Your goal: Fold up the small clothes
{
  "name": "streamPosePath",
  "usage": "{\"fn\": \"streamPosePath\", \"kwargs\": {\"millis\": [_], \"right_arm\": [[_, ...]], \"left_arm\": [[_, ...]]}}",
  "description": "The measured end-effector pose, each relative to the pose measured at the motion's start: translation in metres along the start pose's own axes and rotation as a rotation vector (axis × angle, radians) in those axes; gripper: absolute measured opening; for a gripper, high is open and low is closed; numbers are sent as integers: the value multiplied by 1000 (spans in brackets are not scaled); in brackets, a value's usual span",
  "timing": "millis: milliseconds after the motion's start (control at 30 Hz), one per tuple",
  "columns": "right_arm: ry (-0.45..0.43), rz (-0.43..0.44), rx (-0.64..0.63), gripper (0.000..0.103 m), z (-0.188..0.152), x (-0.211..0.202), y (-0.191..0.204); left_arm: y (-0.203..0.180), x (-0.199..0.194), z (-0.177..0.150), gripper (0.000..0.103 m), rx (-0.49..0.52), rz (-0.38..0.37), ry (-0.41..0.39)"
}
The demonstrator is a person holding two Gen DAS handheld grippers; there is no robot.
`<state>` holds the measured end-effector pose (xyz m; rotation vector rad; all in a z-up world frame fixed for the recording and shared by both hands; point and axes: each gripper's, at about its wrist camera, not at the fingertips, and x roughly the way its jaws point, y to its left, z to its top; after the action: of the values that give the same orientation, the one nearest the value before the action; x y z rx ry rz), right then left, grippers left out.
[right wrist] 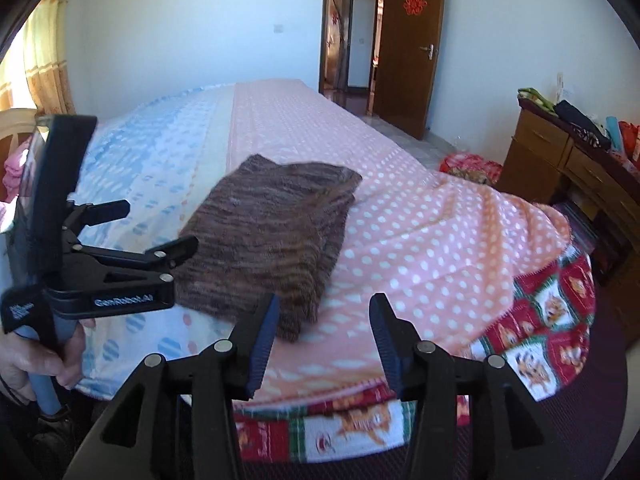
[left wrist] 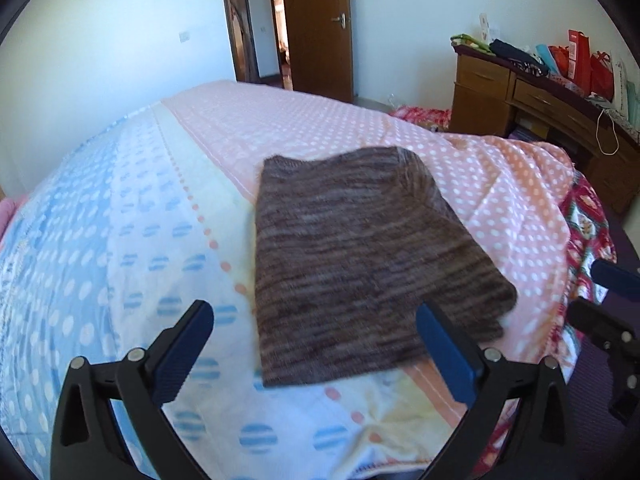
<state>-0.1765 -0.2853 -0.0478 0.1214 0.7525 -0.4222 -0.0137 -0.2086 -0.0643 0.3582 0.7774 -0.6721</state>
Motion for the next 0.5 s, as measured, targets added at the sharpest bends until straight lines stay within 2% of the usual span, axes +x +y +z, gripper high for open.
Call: {"fn": "streamPosePath", "kwargs": {"millis": [133, 233, 333, 433, 500], "right_arm": [[59, -6, 33, 49, -1, -3, -1], [50, 11, 85, 49, 5, -11, -3], [-1, 25, 110, 49, 9, -23, -2], [-95, 23, 111, 49, 15, -39, 3], [-151, 20, 118, 54, 19, -50, 5]], "left_arm": [[-3, -10, -5, 103, -14, 20, 40], [-1, -33, -4, 103, -22, 42, -29], [-1, -61, -1, 103, -27, 85, -132], [1, -82, 3, 103, -44, 103, -201], [2, -95, 5, 103, -54, 114, -244]]}}
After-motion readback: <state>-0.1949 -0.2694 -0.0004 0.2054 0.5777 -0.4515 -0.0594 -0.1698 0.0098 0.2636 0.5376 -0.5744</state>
